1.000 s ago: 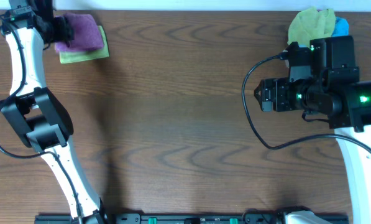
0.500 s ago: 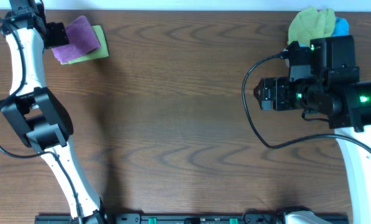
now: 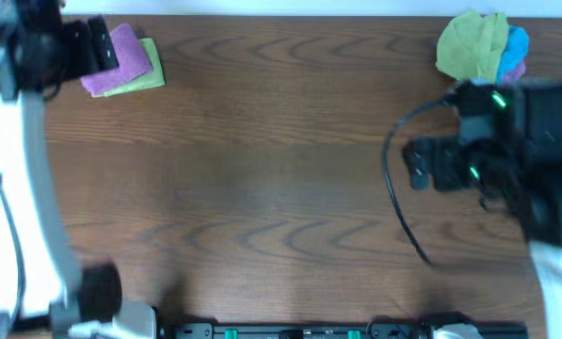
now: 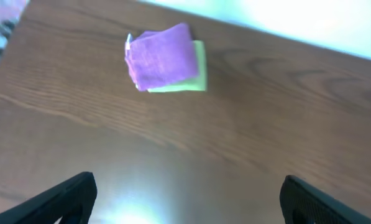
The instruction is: Fold the cloth
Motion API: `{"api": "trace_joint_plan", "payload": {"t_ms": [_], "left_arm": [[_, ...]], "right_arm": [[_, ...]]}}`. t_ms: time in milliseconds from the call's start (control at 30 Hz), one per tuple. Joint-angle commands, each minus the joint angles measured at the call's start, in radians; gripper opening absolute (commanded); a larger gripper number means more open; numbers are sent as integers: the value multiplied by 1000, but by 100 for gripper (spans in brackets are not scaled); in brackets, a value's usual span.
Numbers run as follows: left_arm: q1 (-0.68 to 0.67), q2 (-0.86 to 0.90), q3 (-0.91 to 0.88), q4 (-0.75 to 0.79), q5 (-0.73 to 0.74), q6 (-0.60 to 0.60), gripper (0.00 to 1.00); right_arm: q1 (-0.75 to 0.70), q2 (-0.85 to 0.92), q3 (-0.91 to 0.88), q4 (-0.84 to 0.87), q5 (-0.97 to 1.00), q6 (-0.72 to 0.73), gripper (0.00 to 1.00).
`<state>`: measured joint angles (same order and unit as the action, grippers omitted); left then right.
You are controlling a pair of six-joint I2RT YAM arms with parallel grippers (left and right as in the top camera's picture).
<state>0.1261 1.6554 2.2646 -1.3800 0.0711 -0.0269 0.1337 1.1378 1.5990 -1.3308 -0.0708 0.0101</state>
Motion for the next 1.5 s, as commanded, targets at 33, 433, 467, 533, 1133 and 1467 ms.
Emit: {"api": "trace_joint_plan", "payload": {"t_ms": [33,433,467,533,1133,1467], "left_arm": [[-100,-180,-90,-73,-59,-27,96],[-231,-971,-634,-83,-121,-109,95],[-232,-991,-634,-83,-121,-109,95],[-232,-1019,-634,-89,-120,-109,95],[-233,-1047,-634,-192,-160,-105,95],[-124,-1405,-1303,549,-70,-109,95]], "right_arm": [[-8,-261,-22,-8,44,-49,99],[17,-689,-344,2,71,-49,99],[17,-689,-344,-1,71,-49,99],[17,-689,-344,-9,71,-49,99],[17,-689,-344,-88,71,-49,99],[17,-689,-344,-88,71,-49,99]]}}
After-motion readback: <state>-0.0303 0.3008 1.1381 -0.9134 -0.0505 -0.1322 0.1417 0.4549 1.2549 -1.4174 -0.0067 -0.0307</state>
